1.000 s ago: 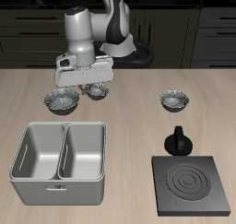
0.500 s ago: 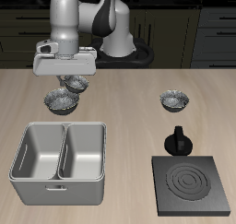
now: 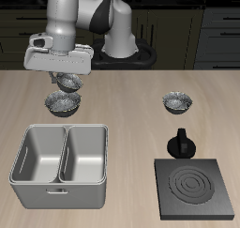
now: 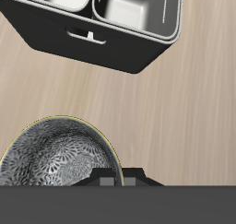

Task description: Turn off the stove and place the smallest bowl in the left side of the drainer and the medium bowl in the right side

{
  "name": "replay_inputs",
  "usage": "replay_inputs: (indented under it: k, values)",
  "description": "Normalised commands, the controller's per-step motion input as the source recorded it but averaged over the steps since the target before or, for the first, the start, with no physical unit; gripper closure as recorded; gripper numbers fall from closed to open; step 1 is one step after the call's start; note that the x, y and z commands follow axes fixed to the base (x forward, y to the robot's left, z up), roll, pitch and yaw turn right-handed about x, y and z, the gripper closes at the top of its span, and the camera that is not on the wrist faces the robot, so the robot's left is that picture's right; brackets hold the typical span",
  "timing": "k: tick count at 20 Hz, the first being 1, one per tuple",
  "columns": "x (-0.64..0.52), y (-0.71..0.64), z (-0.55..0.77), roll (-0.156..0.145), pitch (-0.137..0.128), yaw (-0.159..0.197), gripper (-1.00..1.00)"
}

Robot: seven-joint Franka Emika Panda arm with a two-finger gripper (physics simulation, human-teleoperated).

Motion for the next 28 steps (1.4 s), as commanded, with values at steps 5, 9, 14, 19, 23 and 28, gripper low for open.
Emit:
replay_inputs:
  k: [5, 9, 14, 19, 23, 28]
  values:
    - [0.15, -0.08, 0.2, 0.025, 0.03, -0.039, 1.0]
    - [0.25, -0.11, 0.32, -0.011, 0.029, -0.061, 1.0]
    - [0.25, -0.06, 0.28, -0.01, 0.035, -0.048, 1.0]
    - [0.2, 0.26, 0.21, 0.01, 0.001, -0.016, 1.0]
    - [0.27, 0.37, 0.15, -0.001, 0.015, -0.035, 1.0]
    - [0.24, 0.39, 0.23, 0.036, -0.018, -0.017, 1.0]
